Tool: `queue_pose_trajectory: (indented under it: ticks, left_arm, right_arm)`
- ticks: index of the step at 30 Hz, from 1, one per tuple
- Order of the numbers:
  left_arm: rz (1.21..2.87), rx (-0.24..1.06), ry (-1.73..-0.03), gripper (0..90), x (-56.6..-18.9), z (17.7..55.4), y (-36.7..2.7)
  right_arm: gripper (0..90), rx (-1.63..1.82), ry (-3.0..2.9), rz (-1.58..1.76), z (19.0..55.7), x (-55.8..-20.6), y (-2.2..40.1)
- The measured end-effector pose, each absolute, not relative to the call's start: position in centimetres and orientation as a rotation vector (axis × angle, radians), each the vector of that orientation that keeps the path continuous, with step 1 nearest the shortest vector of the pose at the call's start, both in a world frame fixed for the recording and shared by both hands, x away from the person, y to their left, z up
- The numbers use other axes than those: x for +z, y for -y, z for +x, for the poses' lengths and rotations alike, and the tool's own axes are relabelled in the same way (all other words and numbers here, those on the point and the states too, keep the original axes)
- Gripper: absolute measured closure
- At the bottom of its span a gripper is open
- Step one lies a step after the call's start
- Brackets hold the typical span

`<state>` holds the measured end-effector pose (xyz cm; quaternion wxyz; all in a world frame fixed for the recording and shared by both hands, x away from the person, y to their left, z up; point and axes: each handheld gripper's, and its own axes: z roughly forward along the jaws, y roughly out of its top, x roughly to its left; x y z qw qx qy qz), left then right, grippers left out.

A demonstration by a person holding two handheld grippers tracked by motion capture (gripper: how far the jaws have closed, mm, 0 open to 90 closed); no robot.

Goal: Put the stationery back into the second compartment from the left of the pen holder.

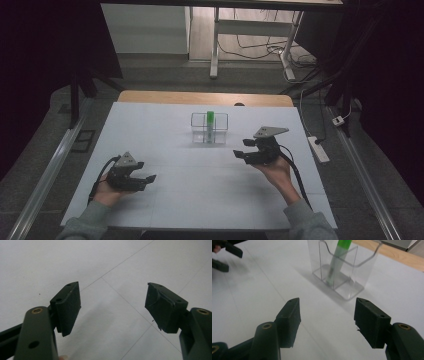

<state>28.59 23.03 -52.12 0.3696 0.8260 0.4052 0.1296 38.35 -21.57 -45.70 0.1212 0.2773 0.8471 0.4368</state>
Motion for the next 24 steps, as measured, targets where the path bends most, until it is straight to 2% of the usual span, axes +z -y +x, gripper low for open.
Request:
queue_pose_trajectory:
  ticks: [15,24]
  left_arm:
    - [2.115,0.344,-1.042,28.7,-52.0,28.5,-23.1]
    - [2.112,0.353,-1.041,28.7,-51.9,28.5,-23.1]
  right_arm:
    - [33.7,1.229,-2.454,0.876,34.4,-48.1,26.8]
    - [32.7,1.216,-2.442,0.918,34.0,-49.3,28.5]
